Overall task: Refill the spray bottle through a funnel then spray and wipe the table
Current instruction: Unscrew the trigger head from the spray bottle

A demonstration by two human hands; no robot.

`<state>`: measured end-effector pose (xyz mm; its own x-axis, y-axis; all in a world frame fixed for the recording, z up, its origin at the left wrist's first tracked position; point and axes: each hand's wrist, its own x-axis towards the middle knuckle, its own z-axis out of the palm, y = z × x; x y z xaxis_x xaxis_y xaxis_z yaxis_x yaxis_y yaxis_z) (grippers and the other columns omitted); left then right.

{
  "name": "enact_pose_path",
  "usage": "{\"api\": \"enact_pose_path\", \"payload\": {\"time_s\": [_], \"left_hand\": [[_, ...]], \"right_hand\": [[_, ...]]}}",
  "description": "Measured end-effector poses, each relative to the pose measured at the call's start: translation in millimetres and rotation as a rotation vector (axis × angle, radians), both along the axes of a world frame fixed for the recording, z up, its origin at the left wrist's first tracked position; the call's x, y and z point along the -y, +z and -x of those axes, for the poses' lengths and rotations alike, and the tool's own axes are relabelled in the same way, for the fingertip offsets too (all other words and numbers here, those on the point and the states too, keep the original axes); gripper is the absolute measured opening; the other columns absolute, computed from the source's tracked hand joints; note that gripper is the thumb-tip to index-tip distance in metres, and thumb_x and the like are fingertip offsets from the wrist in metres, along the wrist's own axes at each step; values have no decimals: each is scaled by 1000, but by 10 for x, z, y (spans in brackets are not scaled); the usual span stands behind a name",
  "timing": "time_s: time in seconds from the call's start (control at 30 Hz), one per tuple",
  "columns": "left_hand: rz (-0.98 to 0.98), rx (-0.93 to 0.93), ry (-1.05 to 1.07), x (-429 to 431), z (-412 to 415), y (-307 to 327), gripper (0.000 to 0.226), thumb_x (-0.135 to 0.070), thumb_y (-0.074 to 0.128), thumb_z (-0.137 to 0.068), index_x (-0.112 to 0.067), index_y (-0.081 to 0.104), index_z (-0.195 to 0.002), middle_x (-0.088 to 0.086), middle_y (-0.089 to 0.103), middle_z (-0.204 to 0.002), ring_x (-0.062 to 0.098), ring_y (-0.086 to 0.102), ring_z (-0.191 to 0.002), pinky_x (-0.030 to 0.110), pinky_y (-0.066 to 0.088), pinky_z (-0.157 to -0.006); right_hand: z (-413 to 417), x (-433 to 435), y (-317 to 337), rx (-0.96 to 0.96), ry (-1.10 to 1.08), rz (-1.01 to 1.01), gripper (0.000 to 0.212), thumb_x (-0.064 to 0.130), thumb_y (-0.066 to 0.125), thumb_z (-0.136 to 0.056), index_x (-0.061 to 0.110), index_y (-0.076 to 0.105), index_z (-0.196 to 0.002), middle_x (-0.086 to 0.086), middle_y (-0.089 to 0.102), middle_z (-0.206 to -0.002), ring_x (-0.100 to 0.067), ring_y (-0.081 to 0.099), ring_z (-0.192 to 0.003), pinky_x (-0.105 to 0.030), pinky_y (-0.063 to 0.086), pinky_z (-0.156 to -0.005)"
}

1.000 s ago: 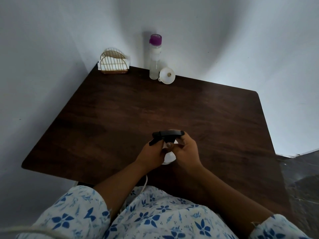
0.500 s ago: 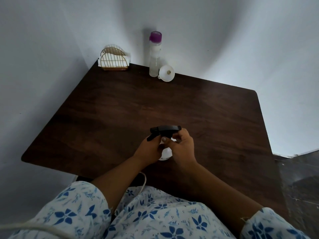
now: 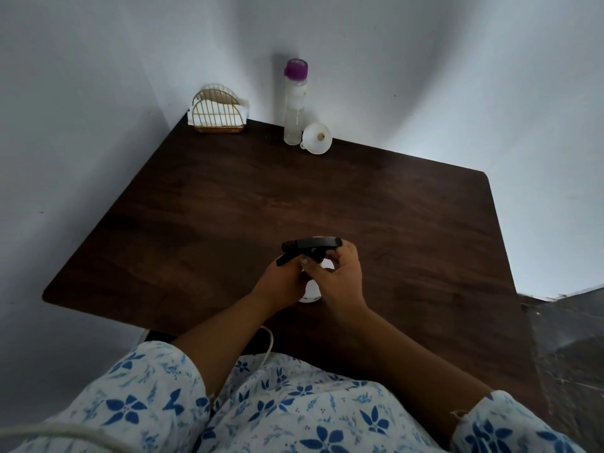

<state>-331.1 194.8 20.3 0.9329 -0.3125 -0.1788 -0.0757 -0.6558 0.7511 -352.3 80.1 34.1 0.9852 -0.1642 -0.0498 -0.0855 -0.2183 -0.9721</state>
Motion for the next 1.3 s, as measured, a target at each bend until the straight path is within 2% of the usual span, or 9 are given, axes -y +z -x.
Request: {"api": "enact_pose_path", "payload": {"time_s": [0.13,0.4,0.53,0.7,0.83,0.93,1.07,1.2,1.3], "left_hand": [[-8,-11,0,-3,-3,-18,35,-8,46,-92,-11,47,-127,11,51,-130,22,47,-123,24,33,-93],[-27,22,-7,-7,-24,-34,32,-10,49,-92,-8,46,-124,11,52,-129,23,47,-122,22,32,-91],[-65,40,-35,2,-42,-33,32,-6,44,-92,-8,48,-124,12,56,-124,22,52,-114,24,39,-91],[3,58,-17,-2,-16,-6,35,-8,49,-91,-11,49,-126,11,55,-126,22,52,-117,25,39,-92],[-6,53,-23,-10,-21,-52,37,-12,51,-91,-13,46,-127,9,55,-126,22,51,-117,32,43,-96],[6,11,-8,-6,-33,-54,33,-14,52,-91,-10,47,-123,8,57,-117,22,54,-109,28,43,-87],[97,22,35,-2,-38,-32,30,-13,59,-86,-19,51,-115,-2,59,-109,11,54,-103,25,40,-84],[100,94,-5,-24,-35,-53,39,-11,60,-85,-17,48,-121,3,59,-117,17,54,-111,32,44,-93],[47,132,-17,-22,-29,-55,45,-14,60,-85,-13,44,-126,8,56,-123,23,52,-115,38,43,-97]], "right_hand": [[-36,-1,28,-9,-17,36,26,12,75,-75,22,62,-95,4,54,-106,-12,56,-101,-30,50,-88],[5,11,41,-30,46,-28,37,0,57,-87,22,55,-117,8,61,-110,-6,56,-108,-26,48,-92],[21,16,22,-7,97,-43,31,9,68,-81,15,58,-110,4,64,-108,-8,61,-102,-33,54,-84],[-33,-9,39,-8,-27,75,28,14,75,-76,18,59,-99,4,55,-107,-9,57,-101,-20,48,-79],[-5,-3,90,27,-5,98,26,7,70,-79,22,60,-98,7,57,-104,-6,56,-99,-20,47,-81],[9,2,136,57,8,87,29,4,66,-82,28,58,-96,10,59,-102,-4,56,-98,-16,46,-80],[39,82,174,63,-13,20,35,0,63,-83,15,60,-114,0,64,-112,-12,60,-105,-30,52,-88],[104,184,380,148,-24,-97,37,-8,60,-81,2,58,-116,-1,66,-102,-5,65,-94,-19,52,-82],[105,251,521,203,-43,-152,35,-14,55,-82,5,58,-112,7,64,-96,5,64,-88,-11,49,-76]]}}
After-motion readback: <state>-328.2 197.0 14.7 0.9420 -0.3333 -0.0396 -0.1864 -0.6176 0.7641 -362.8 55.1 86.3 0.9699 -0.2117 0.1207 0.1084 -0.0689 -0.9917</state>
